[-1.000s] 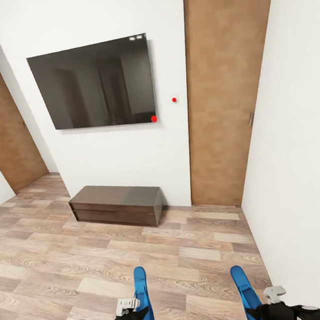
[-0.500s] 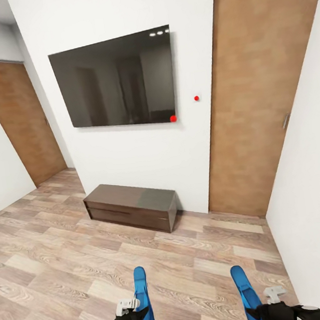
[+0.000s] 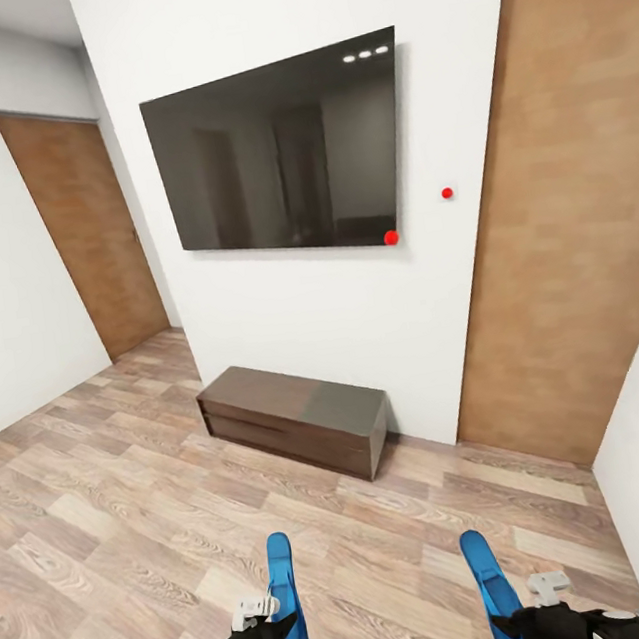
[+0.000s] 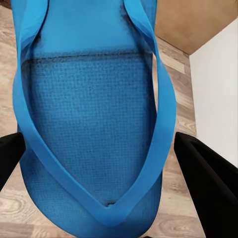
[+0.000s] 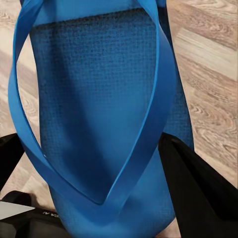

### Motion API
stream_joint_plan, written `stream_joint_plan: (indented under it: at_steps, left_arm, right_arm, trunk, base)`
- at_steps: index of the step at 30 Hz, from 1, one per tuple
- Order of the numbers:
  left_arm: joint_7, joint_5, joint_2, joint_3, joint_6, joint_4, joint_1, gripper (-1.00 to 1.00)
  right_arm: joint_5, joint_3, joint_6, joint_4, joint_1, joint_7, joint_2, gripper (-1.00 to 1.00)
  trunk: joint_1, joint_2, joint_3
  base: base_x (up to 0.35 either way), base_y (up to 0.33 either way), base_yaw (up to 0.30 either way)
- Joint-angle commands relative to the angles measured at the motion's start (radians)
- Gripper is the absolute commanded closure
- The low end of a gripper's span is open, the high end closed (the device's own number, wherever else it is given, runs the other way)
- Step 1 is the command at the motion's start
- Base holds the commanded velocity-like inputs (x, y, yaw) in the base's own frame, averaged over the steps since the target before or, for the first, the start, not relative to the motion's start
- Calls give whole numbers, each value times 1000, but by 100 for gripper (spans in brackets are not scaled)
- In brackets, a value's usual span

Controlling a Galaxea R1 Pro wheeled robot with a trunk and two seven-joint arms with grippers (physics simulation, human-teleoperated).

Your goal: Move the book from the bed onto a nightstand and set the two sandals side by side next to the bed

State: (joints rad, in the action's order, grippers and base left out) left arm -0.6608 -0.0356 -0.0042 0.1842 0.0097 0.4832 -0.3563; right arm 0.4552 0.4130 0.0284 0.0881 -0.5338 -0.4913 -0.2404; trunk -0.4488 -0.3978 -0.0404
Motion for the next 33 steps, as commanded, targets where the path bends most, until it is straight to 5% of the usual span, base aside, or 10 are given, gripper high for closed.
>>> stream_joint_plan:
  at_steps: [1, 33]
  left_arm:
    - [-6, -3, -1, 6, 1, 0, -1, 100]
    - [-5, 0, 2, 7, 1, 0, -1, 100]
  right_arm:
    - [10, 7, 2, -1, -1, -2, 0, 100]
    - [10, 7, 2, -1, -1, 4, 1, 100]
  trunk:
    - [-1, -2, -2]
    - [-1, -2, -2]
  base:
    - [329, 0, 41]
    - [329, 0, 262]
